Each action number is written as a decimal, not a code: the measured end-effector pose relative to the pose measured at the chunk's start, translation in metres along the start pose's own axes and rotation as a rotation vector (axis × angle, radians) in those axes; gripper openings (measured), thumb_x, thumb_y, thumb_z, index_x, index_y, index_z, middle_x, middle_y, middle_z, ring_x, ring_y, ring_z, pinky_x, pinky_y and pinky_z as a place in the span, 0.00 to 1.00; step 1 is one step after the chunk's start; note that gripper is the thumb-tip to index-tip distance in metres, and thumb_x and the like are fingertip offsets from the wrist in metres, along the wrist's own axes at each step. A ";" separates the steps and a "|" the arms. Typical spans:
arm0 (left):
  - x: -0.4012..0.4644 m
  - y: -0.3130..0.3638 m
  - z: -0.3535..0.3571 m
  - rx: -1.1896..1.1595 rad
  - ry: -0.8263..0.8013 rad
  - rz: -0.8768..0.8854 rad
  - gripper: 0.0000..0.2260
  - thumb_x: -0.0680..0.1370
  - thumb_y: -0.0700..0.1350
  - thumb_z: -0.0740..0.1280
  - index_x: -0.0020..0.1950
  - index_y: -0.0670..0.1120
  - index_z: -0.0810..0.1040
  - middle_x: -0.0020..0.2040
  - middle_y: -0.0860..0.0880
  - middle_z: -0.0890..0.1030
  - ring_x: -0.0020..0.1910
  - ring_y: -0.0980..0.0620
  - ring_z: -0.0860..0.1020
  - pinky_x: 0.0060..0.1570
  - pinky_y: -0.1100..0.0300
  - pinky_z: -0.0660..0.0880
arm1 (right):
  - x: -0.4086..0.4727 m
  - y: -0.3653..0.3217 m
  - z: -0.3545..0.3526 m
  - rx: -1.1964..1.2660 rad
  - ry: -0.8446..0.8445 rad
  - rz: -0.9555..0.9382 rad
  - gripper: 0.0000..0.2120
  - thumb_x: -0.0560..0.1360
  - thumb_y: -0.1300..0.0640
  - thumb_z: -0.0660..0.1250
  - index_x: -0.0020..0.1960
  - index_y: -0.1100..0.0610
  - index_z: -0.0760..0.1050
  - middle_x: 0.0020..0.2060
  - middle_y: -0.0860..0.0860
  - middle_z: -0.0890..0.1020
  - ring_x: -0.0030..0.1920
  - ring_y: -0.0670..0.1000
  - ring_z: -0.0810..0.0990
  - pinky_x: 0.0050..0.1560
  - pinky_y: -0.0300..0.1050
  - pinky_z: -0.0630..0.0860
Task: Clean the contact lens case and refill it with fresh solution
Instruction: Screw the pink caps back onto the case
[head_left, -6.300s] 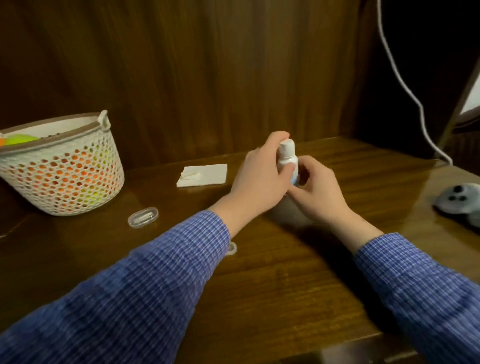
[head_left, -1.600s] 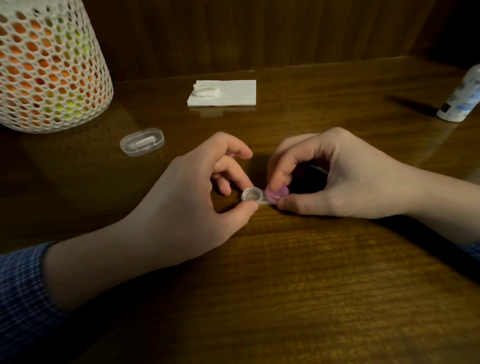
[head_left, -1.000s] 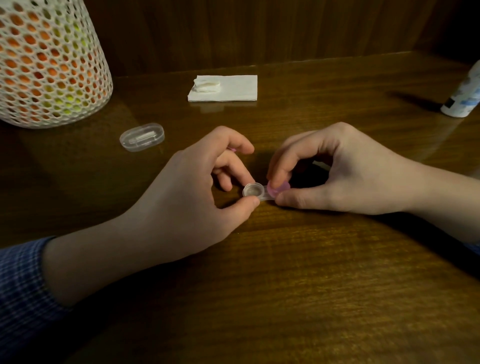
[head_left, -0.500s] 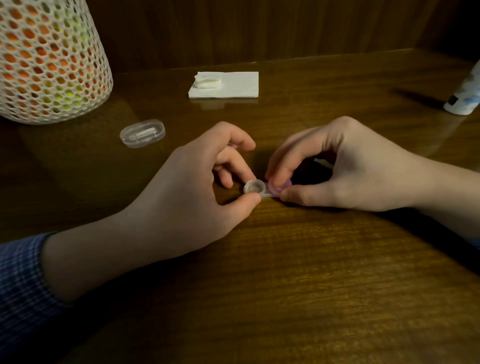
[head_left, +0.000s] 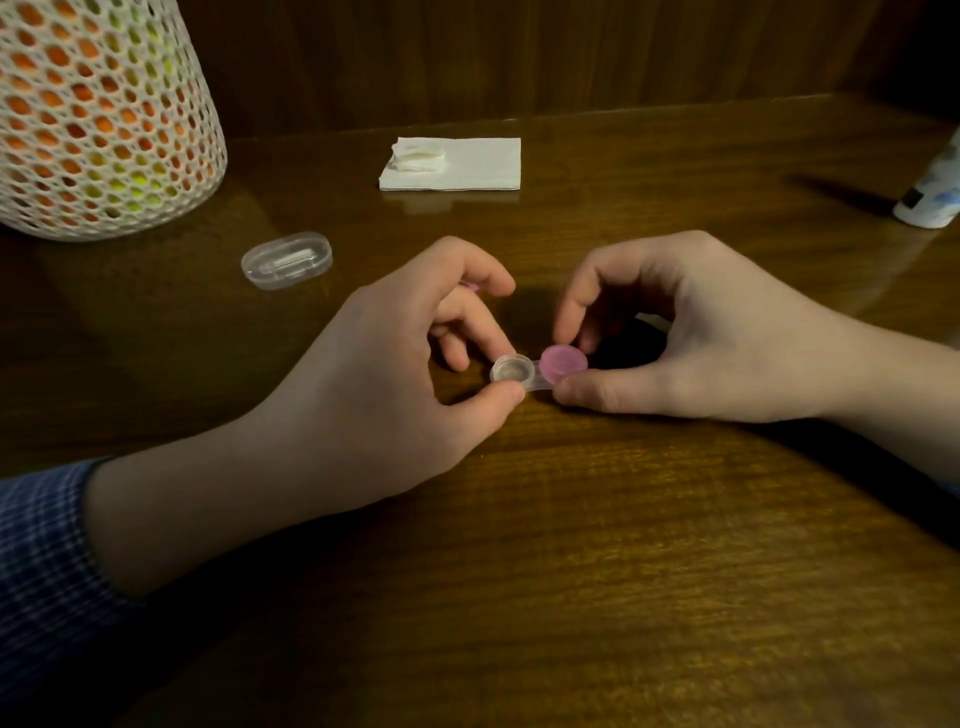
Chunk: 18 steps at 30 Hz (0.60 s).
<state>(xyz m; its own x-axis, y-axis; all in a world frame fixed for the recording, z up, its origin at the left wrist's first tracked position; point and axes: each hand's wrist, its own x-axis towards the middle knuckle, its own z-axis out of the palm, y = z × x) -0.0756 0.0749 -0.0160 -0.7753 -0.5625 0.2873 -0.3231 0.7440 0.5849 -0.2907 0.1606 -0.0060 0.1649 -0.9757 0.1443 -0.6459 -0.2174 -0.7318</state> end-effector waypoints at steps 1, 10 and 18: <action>0.000 0.000 0.000 0.004 0.002 0.002 0.26 0.70 0.50 0.77 0.65 0.51 0.74 0.44 0.59 0.85 0.46 0.58 0.81 0.43 0.75 0.71 | 0.000 -0.001 0.001 -0.009 0.002 0.003 0.12 0.68 0.49 0.78 0.49 0.52 0.83 0.45 0.45 0.86 0.47 0.48 0.84 0.47 0.47 0.83; 0.000 0.000 0.000 0.005 0.004 -0.020 0.26 0.69 0.52 0.76 0.65 0.53 0.73 0.44 0.59 0.85 0.46 0.57 0.81 0.42 0.73 0.72 | 0.000 -0.003 0.001 0.053 -0.012 0.041 0.23 0.68 0.59 0.79 0.60 0.52 0.76 0.48 0.48 0.87 0.47 0.47 0.86 0.56 0.45 0.82; 0.000 0.001 -0.001 -0.003 -0.002 -0.026 0.27 0.68 0.53 0.76 0.65 0.53 0.73 0.44 0.60 0.84 0.46 0.58 0.81 0.42 0.72 0.73 | 0.000 -0.006 -0.001 0.079 -0.026 0.067 0.25 0.68 0.59 0.79 0.62 0.54 0.75 0.50 0.48 0.88 0.48 0.48 0.86 0.57 0.46 0.82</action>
<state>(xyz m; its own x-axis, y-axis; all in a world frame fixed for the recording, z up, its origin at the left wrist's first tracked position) -0.0755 0.0754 -0.0151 -0.7675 -0.5813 0.2703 -0.3419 0.7278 0.5944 -0.2873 0.1618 -0.0013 0.1429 -0.9867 0.0769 -0.5956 -0.1478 -0.7896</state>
